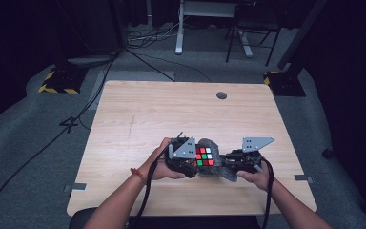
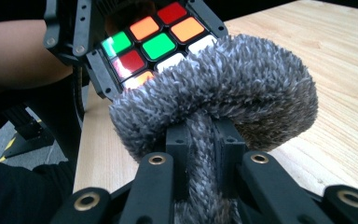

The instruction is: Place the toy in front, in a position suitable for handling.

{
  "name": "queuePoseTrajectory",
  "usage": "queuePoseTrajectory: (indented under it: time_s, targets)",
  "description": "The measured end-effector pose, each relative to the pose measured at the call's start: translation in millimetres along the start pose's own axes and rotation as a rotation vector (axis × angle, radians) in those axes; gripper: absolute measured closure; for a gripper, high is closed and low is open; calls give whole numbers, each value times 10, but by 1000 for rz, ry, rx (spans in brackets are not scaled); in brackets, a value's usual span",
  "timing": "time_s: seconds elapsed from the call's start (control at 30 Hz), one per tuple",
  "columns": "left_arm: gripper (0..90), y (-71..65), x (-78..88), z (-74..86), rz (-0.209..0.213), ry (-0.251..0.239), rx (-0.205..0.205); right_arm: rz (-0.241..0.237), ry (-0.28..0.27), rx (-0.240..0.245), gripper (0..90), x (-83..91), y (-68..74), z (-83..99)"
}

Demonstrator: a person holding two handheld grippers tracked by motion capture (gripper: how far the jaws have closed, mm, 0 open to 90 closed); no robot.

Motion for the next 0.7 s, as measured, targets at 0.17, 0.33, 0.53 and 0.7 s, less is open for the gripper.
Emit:
queuePoseTrajectory:
  time_s: [0.17,0.33,0.53,0.7]
  targets:
    - [331,-24,-46,59,-10,55,-40,4,-17,26,802,14,37,-61]
    - [337,-21,-64,36,-42,33,-42,28,-18,45,802,29,53,-92]
    - [338,9,-18,-27,-44,-9,-6,75,47,37,803,14,-4,-16]
    - [338,24,19,-69,-39,-31,2,115,161,-9,803,-69,-104,163]
Point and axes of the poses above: each handheld gripper's, and its own axes: x roughly backward along the jaws, z roughly out of its underside, y roughly to its left, the point moved 9 cm from there along -x, roughly forward along the jaws, and after that the axes turned 15 degrees about -z, right-handed, at the moved point
